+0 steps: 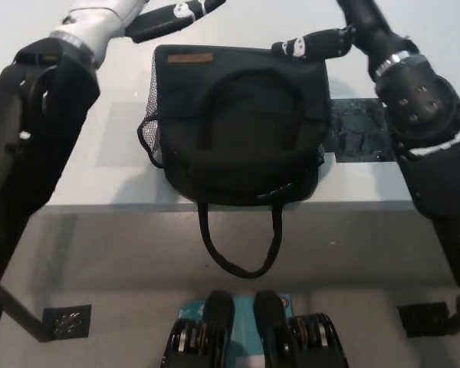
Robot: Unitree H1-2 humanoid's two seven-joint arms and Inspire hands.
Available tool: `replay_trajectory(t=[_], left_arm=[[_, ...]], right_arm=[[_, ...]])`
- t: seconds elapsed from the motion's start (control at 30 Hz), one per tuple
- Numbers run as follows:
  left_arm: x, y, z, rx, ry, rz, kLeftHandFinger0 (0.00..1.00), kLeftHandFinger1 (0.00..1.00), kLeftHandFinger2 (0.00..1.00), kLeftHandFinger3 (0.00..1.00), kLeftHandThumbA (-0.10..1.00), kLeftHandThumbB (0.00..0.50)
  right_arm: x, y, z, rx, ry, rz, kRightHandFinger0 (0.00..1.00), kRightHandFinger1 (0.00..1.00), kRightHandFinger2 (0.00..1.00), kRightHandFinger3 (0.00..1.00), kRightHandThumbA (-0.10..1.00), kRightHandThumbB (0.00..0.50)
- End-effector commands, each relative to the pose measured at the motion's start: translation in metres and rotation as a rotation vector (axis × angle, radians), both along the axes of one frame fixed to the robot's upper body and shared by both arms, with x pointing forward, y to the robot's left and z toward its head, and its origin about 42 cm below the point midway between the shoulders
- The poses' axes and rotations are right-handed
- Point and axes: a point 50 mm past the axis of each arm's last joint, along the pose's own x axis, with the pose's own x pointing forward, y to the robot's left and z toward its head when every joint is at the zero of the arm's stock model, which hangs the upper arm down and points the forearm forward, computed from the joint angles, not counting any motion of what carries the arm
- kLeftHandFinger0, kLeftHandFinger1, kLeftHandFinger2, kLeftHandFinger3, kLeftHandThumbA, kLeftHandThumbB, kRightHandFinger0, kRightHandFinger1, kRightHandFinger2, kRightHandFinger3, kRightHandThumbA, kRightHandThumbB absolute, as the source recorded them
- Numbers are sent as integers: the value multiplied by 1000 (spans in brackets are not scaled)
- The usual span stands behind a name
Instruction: A soft travel bag is kept infront of the robot in the middle of the desk and the robot uses both its hands to press it to reduce its size
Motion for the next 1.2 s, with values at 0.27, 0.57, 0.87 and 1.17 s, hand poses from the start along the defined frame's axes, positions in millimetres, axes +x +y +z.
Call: replay_trajectory(t=[0.27,0.57,0.87,1.17], left_arm=[[33,-36,37,269,-125,56,1000,1000,1000,1000,1000,154],[44,-46,25,270,-67,70,1000,1000,1000,1000,1000,82],[51,-53,14,278,-8,104,1000,1000,1000,1000,1000,44],[53,-48,-2,272,34,115,1000,1000,1000,1000,1000,0]], right_arm=[[36,6,21,-10,2,-57,1000,1000,1000,1000,1000,230],[45,-1,2,-32,49,-80,1000,1000,1000,1000,1000,254],[47,3,0,-49,54,-72,1000,1000,1000,1000,1000,226],[46,11,7,-60,45,-50,1000,1000,1000,1000,1000,216]])
